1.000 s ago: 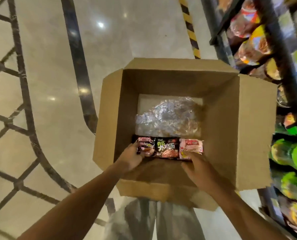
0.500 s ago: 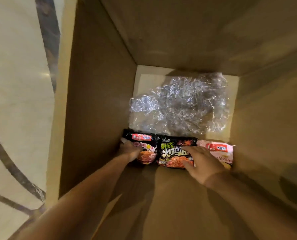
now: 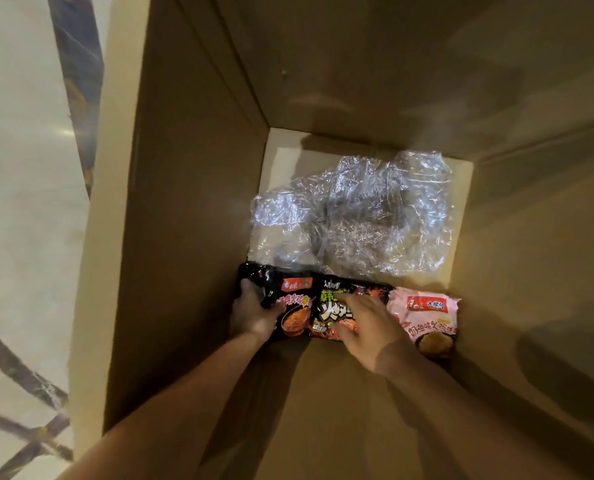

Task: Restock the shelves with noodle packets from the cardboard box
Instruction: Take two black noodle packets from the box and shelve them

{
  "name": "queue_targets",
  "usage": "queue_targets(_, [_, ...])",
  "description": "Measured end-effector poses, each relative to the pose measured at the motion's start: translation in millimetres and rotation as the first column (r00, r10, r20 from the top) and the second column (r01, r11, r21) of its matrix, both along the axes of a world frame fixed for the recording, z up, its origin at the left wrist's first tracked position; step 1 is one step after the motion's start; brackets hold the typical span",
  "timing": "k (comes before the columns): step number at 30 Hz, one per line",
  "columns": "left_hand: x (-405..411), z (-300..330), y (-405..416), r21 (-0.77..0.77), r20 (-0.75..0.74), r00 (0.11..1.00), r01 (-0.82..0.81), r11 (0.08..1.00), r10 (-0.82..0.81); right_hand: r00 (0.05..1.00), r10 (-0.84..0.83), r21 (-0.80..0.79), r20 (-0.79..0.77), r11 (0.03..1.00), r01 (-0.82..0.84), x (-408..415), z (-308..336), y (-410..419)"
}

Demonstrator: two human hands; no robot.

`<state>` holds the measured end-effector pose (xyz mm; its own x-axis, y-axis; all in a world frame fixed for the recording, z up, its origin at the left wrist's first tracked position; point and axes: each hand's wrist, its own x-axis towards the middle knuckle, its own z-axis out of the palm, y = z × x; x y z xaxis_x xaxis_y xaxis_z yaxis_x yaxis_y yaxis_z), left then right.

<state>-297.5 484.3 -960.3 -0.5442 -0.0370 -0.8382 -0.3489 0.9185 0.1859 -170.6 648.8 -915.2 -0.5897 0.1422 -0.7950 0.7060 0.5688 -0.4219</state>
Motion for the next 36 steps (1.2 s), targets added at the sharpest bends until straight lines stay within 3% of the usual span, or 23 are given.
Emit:
queue_targets(4, [-12.2, 51.2, 4.6, 0.125, -0.2, 0.967, 0.186, 0.975, -0.159, 0.998, -0.058, -0.025, -0.019, 0.998, 0.058, -6.1, 12.9, -2.0])
queue_targets(8, [-38.8, 85.6, 13.4, 0.062, -0.351, 0.881, 0.359, 0.931, -0.316, 0.999, -0.039, -0.02, 0.01, 0.999, 0.039, -15.6, 11.1, -9.1])
queue_targets(12, [-66.7, 107.4, 25.0, 0.137, -0.448, 0.855, 0.354, 0.925, -0.261, 0.995, 0.104, 0.014, -0.009, 0.995, -0.104, -38.1, -16.1, -23.6])
queue_targets(18, [-75.5, 112.7, 46.9, 0.285, -0.454, 0.89, 0.197, 0.938, -0.049, 0.922, 0.373, 0.118, 0.102, 0.916, -0.384, -63.0, -66.2, -42.2])
queue_targets(22, [-70.1, 108.0, 48.9, 0.367, -0.457, 0.89, 0.191, 0.91, -0.003, 0.942, 0.294, 0.049, 0.162, 0.951, -0.305, -70.5, -99.2, -56.2])
queue_targets(28, [-69.3, 110.0, 47.2, 0.367, -0.473, 0.881, 0.191, 0.91, 0.006, 0.988, 0.099, 0.162, 0.115, 0.98, -0.117, -71.5, -105.2, -62.5])
queue_targets(32, [-69.7, 117.7, 47.7, 0.37, -0.479, 0.878, 0.193, 0.909, 0.008, 0.969, 0.203, 0.119, 0.142, 0.968, -0.22, -77.4, -107.3, -58.9])
queue_targets(36, [-69.7, 132.1, 50.4, 0.397, -0.464, 0.885, 0.169, 0.902, 0.039, 0.99, 0.132, 0.112, 0.053, 0.984, -0.137, -75.2, -86.7, -53.6])
